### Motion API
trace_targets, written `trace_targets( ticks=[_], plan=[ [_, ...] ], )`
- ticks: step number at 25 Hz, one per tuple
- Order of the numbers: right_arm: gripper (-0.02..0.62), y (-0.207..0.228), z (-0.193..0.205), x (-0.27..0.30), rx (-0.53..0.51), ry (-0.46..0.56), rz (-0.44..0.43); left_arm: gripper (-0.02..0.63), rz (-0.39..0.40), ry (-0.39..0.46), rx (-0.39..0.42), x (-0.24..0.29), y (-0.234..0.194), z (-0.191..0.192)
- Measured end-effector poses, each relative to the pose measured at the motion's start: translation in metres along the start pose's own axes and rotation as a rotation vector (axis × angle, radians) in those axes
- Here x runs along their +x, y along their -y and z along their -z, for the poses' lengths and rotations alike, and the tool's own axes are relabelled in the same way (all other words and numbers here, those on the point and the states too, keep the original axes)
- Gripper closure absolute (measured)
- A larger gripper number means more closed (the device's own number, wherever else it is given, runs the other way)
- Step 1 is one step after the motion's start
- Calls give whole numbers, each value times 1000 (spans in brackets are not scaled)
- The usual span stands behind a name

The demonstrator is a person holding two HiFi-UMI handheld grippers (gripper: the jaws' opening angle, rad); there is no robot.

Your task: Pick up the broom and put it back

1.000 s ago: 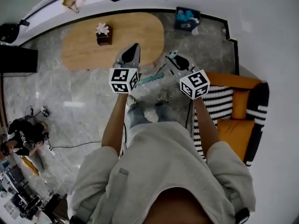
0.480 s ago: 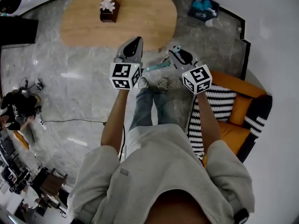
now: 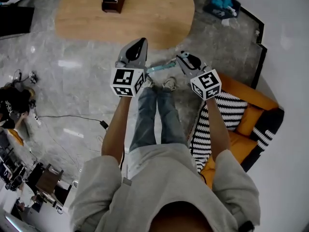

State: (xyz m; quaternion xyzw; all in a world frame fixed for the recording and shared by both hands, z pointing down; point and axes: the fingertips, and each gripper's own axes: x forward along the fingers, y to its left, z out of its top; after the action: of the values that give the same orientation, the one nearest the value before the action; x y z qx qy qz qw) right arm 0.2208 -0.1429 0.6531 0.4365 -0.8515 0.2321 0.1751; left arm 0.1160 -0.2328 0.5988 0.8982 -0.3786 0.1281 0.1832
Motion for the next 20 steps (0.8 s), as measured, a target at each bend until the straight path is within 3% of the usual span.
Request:
trace_targets(
  ticks=[9,20],
  plan=[
    [500,27,26,50,42,-9,-40,606,-25,-30,-41,15,-20,49],
    [500,43,16,82,29,5,-64,606,-46,-19,-58,22,-30,58]
  ],
)
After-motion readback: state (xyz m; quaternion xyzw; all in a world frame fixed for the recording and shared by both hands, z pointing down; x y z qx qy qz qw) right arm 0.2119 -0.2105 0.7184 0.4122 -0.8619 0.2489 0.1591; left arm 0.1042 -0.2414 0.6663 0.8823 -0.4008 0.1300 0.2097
